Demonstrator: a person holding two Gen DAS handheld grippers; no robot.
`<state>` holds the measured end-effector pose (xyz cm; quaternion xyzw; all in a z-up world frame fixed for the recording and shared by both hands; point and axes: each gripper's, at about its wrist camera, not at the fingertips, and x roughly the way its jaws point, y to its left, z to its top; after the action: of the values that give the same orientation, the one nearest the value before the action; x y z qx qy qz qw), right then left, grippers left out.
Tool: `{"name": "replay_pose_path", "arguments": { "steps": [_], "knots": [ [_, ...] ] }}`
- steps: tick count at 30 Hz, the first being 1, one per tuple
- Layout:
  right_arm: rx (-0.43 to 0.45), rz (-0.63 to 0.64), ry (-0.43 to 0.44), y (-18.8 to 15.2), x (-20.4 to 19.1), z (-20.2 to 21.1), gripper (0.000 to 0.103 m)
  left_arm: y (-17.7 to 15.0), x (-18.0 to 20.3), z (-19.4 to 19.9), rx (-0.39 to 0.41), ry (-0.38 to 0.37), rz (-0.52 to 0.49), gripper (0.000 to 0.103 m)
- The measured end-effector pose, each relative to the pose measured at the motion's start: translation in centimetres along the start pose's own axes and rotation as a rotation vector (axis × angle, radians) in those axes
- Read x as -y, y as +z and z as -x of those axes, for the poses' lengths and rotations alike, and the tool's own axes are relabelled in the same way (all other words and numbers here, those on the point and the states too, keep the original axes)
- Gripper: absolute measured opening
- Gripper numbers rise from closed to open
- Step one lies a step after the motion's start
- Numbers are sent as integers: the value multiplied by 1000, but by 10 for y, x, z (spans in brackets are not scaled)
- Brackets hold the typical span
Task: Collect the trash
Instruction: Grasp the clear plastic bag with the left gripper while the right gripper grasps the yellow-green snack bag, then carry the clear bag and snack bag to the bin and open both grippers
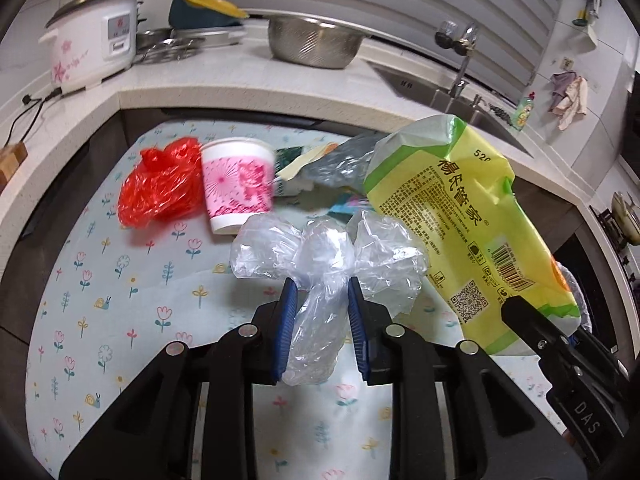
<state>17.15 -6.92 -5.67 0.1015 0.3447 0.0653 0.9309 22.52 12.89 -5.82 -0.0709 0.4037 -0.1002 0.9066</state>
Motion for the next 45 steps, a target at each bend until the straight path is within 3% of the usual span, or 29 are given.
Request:
{"name": "replay_pose_path", "arguments": {
  "steps": [18, 30, 45],
  "knots": [
    [176, -96, -96, -4, 90, 123, 29, -14, 146, 67, 95, -121, -194, 25],
    [242, -193, -184, -15, 168, 178, 29, -31, 235, 73, 88, -204, -300, 25],
    [271, -295, -269, -34, 241, 214, 29, -51, 310, 63, 54, -263, -381, 25]
  ]
}}
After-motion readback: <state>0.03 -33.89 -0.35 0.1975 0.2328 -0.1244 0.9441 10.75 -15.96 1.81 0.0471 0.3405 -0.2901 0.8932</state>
